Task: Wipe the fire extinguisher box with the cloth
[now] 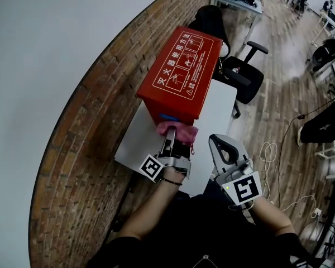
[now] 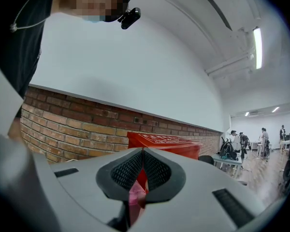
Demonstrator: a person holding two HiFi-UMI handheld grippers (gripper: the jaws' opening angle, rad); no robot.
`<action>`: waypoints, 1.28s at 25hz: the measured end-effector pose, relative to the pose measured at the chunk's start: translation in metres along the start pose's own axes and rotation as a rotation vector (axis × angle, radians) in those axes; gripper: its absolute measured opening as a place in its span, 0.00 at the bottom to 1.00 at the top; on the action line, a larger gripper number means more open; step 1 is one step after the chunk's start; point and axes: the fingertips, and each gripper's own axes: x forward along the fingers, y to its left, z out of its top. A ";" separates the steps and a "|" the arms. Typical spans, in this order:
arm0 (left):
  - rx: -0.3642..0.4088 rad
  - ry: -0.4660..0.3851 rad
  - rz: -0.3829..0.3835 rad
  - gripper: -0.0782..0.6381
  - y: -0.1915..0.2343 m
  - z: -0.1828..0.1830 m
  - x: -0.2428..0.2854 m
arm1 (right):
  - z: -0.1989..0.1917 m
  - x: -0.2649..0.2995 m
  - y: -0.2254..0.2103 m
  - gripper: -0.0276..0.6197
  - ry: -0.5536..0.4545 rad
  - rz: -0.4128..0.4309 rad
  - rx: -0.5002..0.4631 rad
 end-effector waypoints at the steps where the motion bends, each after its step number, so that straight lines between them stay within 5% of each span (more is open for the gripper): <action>1: -0.001 0.000 -0.003 0.29 -0.001 0.000 0.000 | 0.000 0.000 0.000 0.07 -0.001 0.000 0.001; 32: 0.022 0.047 -0.188 0.29 -0.088 -0.010 0.021 | 0.011 -0.002 -0.007 0.07 -0.012 -0.024 0.015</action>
